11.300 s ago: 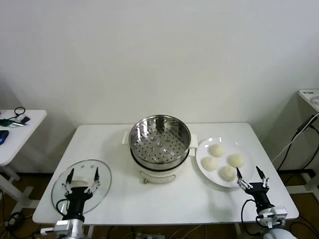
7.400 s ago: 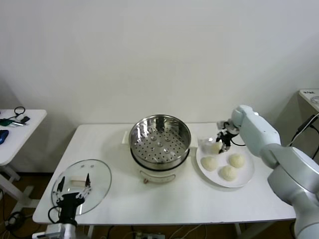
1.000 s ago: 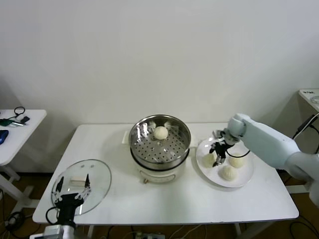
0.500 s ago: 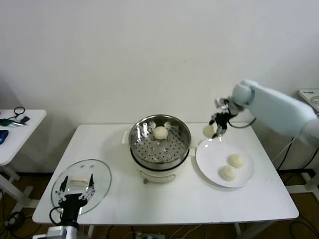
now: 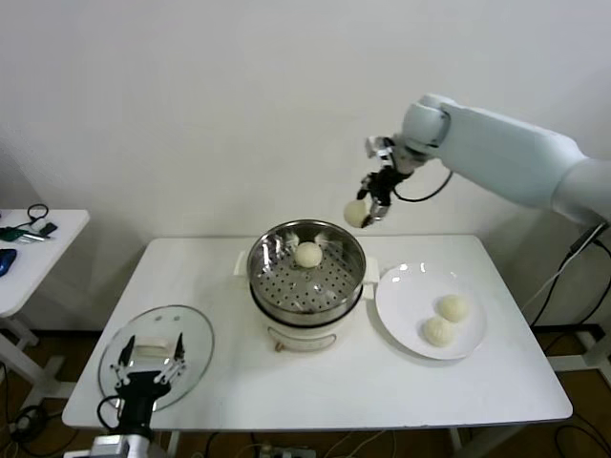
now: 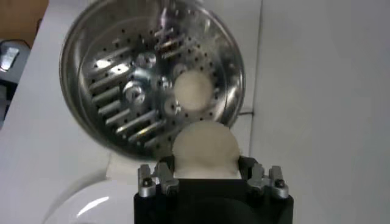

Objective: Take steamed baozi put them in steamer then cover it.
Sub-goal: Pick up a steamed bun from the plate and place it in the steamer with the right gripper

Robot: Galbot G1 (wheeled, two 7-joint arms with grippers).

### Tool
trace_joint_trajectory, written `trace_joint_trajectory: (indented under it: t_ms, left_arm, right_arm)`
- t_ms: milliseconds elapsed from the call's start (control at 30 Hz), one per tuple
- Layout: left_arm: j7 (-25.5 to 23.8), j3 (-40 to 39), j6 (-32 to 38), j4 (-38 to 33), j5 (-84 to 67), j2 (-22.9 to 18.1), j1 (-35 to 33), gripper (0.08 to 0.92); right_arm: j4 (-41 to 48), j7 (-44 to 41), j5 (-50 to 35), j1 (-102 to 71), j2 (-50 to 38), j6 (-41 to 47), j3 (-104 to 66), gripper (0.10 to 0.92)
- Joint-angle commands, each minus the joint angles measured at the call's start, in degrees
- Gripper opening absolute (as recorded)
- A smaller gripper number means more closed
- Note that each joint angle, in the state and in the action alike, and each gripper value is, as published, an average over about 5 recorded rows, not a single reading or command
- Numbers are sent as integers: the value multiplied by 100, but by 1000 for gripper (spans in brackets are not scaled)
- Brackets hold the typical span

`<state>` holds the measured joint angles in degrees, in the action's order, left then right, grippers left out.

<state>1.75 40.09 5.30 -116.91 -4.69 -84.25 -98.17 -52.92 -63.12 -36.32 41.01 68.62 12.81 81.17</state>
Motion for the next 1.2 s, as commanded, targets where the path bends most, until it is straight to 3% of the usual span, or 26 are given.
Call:
trace_joint_trajectory:
  t_ms: [33,500,1200]
  left_arm:
    - [4,-5,32,-6,-33,83,-29,823]
    - [14,-24,36,139,-83,161,45,823]
    - [17,0,49,332,-173,190,154,823]
  right_arm:
    - [-38,166,-471,-1,775,209,231,670]
    - [104,490,-430,-862,1405,335,230,670]
    - [439,494,-123,-1269,1614,293,267,686]
